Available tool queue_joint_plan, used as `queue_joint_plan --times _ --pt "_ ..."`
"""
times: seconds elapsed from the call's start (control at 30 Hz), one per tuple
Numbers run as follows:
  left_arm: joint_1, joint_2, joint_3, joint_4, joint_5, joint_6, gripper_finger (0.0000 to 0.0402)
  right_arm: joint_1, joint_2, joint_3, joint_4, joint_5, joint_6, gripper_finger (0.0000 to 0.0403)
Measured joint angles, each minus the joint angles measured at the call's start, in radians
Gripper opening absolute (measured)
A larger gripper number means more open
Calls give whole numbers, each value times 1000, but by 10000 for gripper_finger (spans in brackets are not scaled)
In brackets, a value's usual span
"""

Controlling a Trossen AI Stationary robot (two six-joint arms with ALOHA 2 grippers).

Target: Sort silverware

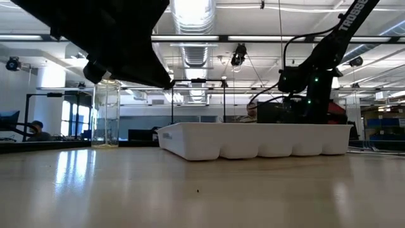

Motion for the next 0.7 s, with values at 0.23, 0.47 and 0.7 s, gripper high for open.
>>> queue_joint_plan --times 0.23,0.47,0.7 --pt "16 37 0 23 0 -22 25 -8 9 0 1 -34 -21 11" --pt "16 35 0 27 0 -4 25 -2 -42 -7 -64 -54 -24 1" --pt "19 -21 0 -43 4 20 25 62 -274 -9 -250 -23 -24 0"
